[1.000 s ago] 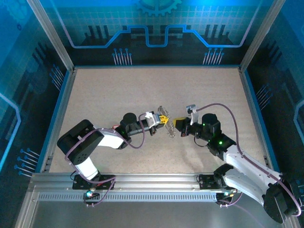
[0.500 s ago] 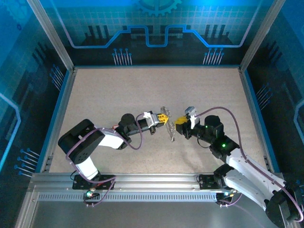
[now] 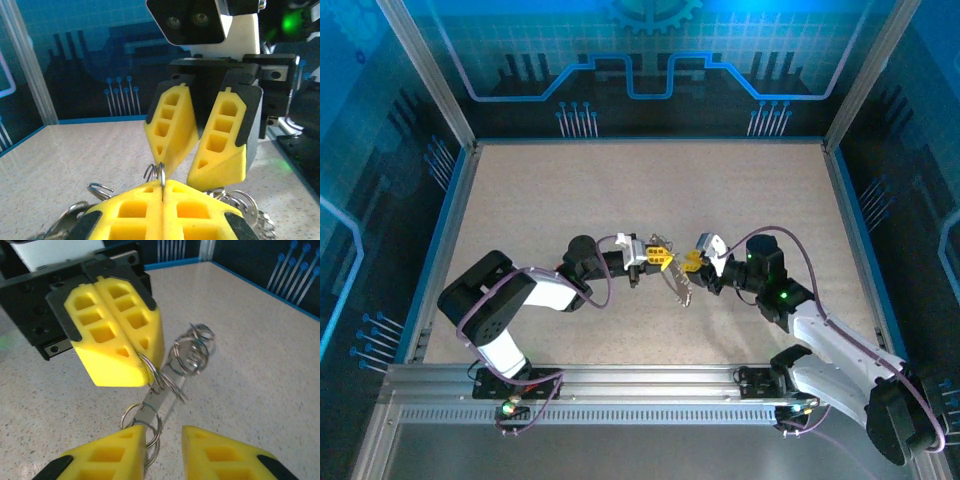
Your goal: Put the keys on the keyring
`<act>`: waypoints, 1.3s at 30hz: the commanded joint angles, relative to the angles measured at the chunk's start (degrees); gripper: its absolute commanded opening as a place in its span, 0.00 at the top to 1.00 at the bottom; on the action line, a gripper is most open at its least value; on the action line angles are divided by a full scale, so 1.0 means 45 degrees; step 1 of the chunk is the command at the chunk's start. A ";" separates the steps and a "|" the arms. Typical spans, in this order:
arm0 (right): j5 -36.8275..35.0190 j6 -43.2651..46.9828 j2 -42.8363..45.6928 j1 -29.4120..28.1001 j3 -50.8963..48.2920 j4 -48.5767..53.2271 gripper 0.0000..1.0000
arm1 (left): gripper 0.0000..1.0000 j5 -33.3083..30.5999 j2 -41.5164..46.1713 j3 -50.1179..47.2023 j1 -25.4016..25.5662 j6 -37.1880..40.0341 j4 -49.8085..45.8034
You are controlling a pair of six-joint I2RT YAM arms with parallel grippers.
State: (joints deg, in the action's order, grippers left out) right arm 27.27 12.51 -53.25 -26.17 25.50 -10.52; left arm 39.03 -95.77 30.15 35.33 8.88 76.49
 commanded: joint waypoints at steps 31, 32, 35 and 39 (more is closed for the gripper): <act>0.1181 0.1954 0.1253 -0.0180 -0.0869 -0.1693 0.88 | 1.00 0.3493 0.0710 0.0271 -0.0135 -0.0804 0.0815; 0.1387 0.2040 0.1266 -0.0178 -0.0918 -0.1770 0.88 | 1.00 0.3496 0.0697 0.0309 -0.0105 -0.0788 0.0815; 0.1845 0.2219 0.1637 -0.0234 -0.1134 -0.1911 0.88 | 1.00 0.3455 0.0661 0.0403 -0.0040 -0.0802 0.0815; 0.1872 0.2372 0.2537 -0.0366 -0.1733 -0.2103 0.94 | 1.00 0.3518 0.0693 0.0457 -0.0045 -0.0834 0.0815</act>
State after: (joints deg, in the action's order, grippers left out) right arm 33.54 22.31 -44.07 -27.35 19.20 -17.56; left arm 52.82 -93.67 30.59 34.76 5.87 77.12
